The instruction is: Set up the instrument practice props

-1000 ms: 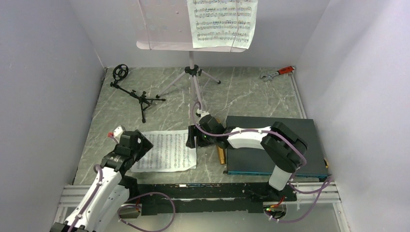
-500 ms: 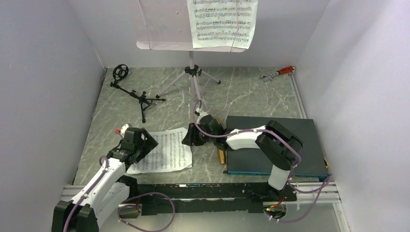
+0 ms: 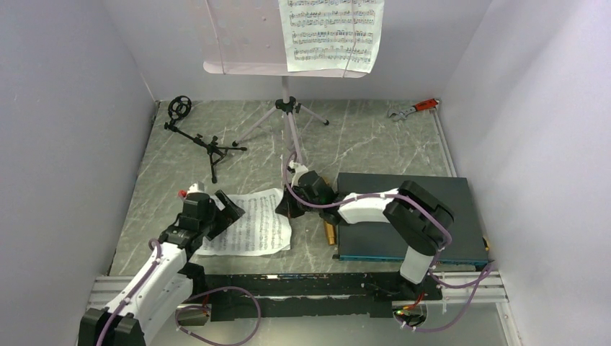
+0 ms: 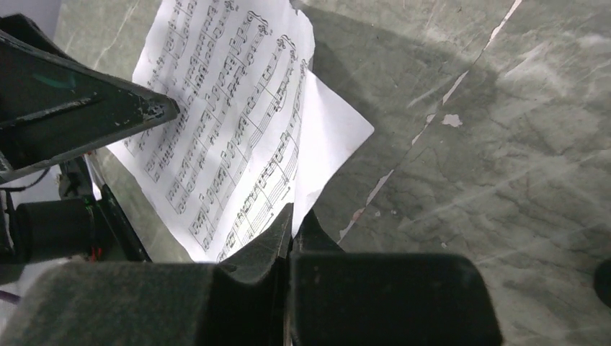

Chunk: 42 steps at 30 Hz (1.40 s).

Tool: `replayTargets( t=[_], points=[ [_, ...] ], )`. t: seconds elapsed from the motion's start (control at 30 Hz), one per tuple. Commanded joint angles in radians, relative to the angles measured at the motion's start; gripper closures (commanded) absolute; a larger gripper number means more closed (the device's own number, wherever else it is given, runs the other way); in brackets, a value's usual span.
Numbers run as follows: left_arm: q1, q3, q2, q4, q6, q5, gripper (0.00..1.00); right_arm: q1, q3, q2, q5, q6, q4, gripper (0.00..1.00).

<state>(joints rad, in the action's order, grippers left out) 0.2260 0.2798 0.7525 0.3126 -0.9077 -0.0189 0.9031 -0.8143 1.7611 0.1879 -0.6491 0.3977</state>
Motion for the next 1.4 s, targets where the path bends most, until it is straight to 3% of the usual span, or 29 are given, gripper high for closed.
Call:
replayTargets(
  t=[0.0, 0.13, 0.4, 0.63, 0.8, 1.0, 1.37],
  points=[
    [-0.001, 0.036, -0.050, -0.033, 0.069, -0.102, 0.07, 0.004, -0.050, -0.120, -0.048, 0.144, -0.060, 1.00],
    [-0.001, 0.124, -0.049, -0.002, 0.140, -0.154, 0.07, -0.004, -0.085, -0.210, -0.043, 0.240, -0.166, 1.00],
    [-0.001, 0.401, 0.054, 0.155, 0.302, -0.251, 0.07, -0.059, -0.271, -0.303, 0.172, 0.461, -0.533, 1.00],
    [-0.001, 0.642, 0.068, 0.167, 0.530, -0.516, 0.07, -0.180, -0.389, -0.366, 0.480, 0.589, -0.782, 1.00],
    [-0.001, 0.767, 0.086, 0.210, 0.710, -0.715, 0.07, -0.199, -0.421, -0.420, 0.582, 0.641, -0.876, 1.00],
    [-0.001, 0.797, 0.130, 0.192, 0.822, -0.953, 0.07, -0.198, -0.478, -0.443, 0.717, 0.666, -0.929, 1.00],
    [0.044, 0.808, 0.223, 0.129, 0.830, -1.196, 0.07, -0.198, -0.539, -0.457, 0.796, 0.629, -0.931, 1.00]
  ],
)
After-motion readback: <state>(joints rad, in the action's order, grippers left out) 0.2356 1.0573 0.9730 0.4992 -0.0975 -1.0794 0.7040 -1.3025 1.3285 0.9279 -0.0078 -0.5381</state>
